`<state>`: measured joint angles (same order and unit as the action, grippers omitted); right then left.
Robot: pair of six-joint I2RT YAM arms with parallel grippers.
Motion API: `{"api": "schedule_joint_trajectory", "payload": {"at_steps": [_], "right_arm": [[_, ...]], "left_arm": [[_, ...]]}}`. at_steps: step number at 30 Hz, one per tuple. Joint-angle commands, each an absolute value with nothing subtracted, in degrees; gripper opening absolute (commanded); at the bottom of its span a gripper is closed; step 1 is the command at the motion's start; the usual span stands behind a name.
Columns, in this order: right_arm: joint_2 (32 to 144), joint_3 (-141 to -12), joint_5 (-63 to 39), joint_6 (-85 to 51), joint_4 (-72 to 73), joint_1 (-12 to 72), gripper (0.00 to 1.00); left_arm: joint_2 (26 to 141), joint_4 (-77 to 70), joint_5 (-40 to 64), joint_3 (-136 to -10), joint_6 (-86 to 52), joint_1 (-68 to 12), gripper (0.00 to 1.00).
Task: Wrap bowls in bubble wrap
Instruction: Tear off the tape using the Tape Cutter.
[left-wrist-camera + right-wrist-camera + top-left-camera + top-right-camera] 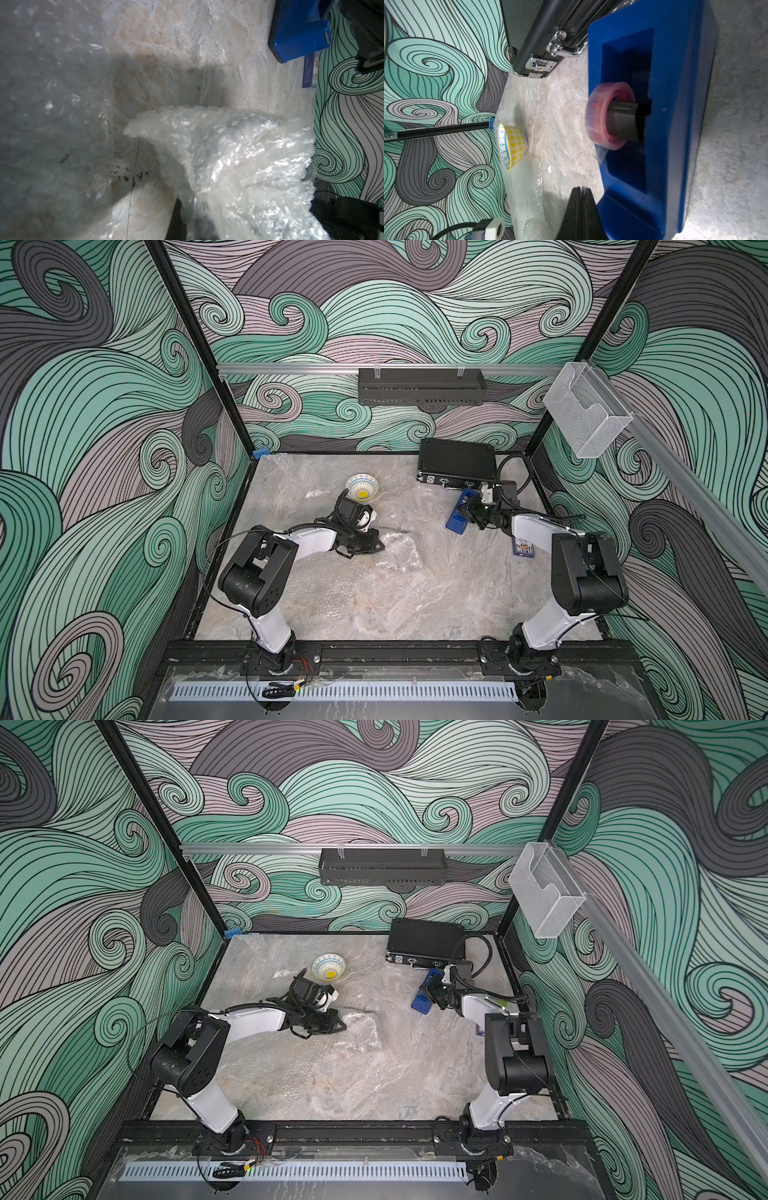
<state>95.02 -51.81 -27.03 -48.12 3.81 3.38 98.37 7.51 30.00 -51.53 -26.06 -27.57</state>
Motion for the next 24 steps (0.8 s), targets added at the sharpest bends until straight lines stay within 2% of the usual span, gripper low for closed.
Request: {"api": "schedule_joint_trajectory", "payload": {"at_steps": [1,8,17,24], "right_arm": [[90.6,-51.1,-29.0,-47.9,3.9,3.6,0.0],[84.6,-49.9,-29.7,-48.1,1.3,3.8,0.0],[83.9,-46.0,-34.8,-49.1,1.5,6.1,0.0],[82.1,-42.1,-34.6,-47.3,0.1,8.7,0.0]], "left_arm": [[97.5,9.8,29.7,-52.6,-25.1,-28.2,0.0],[97.6,9.9,29.7,-52.7,-25.1,-28.3,0.0],[97.8,10.0,29.8,-53.0,-25.0,-28.3,0.0],[97.7,10.1,29.8,-52.8,-24.8,-28.3,0.0]]}}
